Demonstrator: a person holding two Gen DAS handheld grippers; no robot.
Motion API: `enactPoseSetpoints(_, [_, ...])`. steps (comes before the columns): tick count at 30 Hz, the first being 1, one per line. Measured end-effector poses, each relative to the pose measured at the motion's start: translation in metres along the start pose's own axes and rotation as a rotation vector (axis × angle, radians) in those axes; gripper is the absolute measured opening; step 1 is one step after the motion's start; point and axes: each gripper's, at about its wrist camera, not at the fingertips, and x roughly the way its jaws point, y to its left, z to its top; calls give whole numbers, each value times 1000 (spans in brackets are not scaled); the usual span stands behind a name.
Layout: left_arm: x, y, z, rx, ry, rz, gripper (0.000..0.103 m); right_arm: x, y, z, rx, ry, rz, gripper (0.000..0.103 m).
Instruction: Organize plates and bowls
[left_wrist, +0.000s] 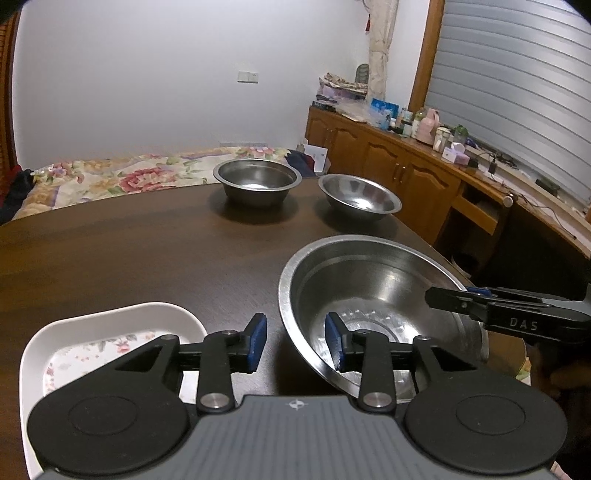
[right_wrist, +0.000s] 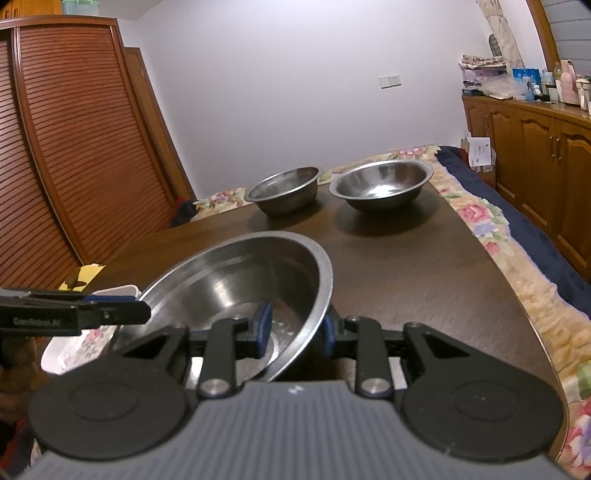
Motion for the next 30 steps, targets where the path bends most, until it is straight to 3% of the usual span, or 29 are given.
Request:
enactPoseSetpoints(5, [1, 2, 4, 2, -8, 8, 44, -5, 0, 7, -10, -16, -7, 40])
enactPoseSetpoints(9, [-2, 1, 13, 25, -32, 25, 46, -8, 2, 14, -35, -33, -17, 41])
enactPoseSetpoints(18, [-2, -10, 59, 85, -97, 29, 49, -10, -5, 42, -97, -88, -47, 50])
enactPoseSetpoints(30, [59, -28, 106, 112, -60, -2, 49, 15, -46, 82, -150, -126, -108, 51])
